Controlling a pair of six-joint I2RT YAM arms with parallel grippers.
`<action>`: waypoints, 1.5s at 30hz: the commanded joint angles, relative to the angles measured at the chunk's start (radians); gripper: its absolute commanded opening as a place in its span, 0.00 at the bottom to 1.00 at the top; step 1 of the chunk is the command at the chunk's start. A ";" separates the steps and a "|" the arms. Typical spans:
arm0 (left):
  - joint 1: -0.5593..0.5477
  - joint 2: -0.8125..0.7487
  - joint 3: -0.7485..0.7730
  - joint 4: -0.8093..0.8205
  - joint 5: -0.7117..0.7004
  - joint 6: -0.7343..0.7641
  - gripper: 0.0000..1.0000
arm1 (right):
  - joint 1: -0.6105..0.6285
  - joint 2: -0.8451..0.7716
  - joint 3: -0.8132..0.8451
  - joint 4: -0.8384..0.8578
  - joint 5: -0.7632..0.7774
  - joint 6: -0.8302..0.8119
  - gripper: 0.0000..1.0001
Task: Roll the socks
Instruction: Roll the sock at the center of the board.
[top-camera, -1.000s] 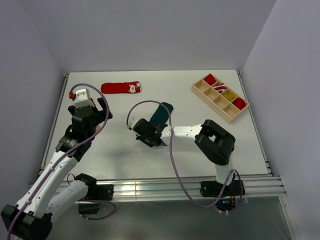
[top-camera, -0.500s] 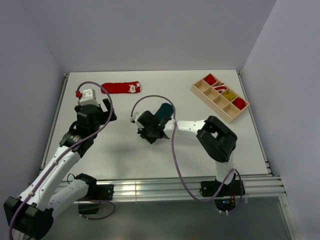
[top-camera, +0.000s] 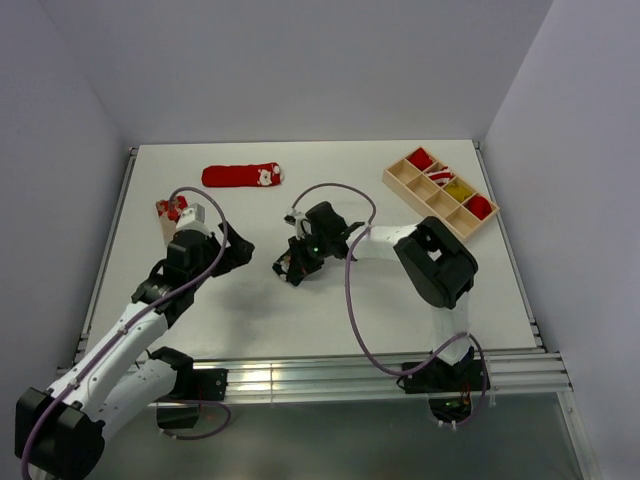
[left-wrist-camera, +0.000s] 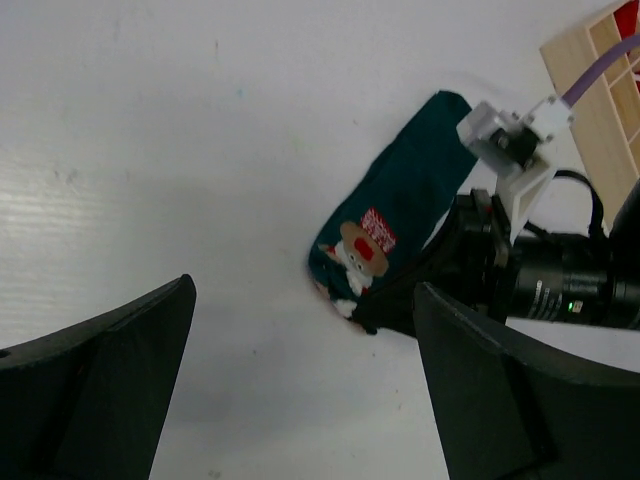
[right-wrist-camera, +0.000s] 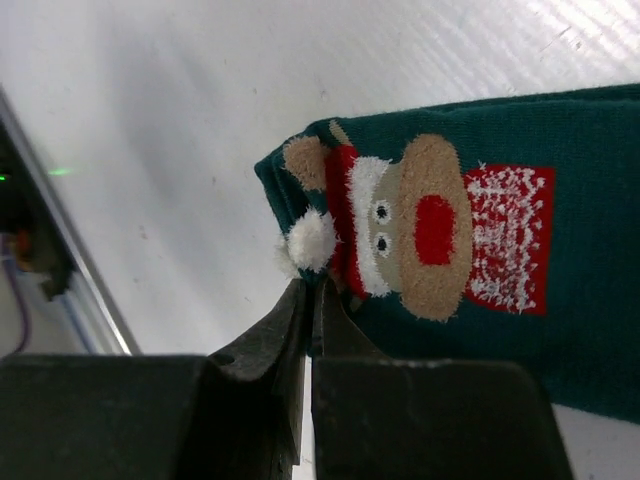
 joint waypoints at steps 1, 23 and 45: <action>-0.024 0.010 -0.052 0.105 0.086 -0.123 0.95 | -0.032 0.038 -0.016 0.112 -0.156 0.102 0.00; -0.081 0.309 -0.155 0.303 0.103 -0.217 0.63 | -0.138 0.181 -0.019 0.255 -0.343 0.333 0.00; -0.097 0.541 -0.092 0.370 0.123 -0.223 0.57 | -0.138 0.195 -0.007 0.278 -0.368 0.356 0.00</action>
